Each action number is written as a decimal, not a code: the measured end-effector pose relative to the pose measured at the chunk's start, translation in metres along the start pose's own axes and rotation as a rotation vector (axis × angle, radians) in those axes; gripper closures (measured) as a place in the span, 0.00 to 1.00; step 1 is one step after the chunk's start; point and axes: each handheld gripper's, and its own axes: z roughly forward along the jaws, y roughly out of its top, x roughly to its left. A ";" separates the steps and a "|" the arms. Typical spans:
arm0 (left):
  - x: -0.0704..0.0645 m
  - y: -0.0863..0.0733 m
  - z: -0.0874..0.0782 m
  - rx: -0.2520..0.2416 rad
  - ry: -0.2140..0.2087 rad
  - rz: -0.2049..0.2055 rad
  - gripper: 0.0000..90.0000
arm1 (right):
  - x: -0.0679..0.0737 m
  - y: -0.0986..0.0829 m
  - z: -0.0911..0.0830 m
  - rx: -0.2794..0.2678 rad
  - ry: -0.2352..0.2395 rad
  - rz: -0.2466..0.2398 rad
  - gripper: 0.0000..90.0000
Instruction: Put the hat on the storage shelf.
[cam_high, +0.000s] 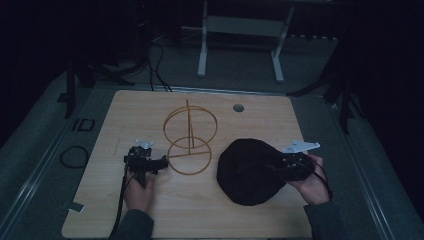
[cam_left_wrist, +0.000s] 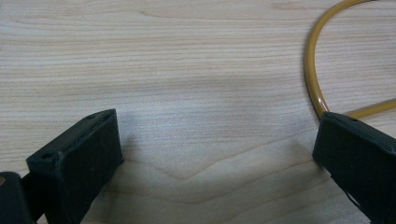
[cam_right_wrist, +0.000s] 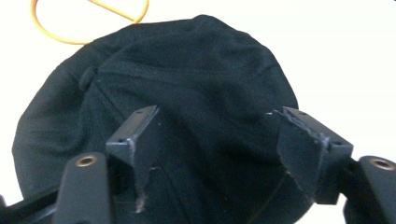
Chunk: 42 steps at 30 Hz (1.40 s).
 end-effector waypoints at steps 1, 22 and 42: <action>0.000 0.000 0.000 0.000 0.000 0.000 0.01 | 0.001 0.001 0.001 0.001 0.009 -0.002 0.30; -0.001 0.000 0.000 0.000 -0.002 0.002 0.01 | 0.002 0.024 0.031 -0.034 0.153 -0.052 0.16; -0.002 0.000 0.000 0.001 -0.004 0.005 0.01 | -0.008 0.017 0.055 0.050 0.274 -0.089 0.18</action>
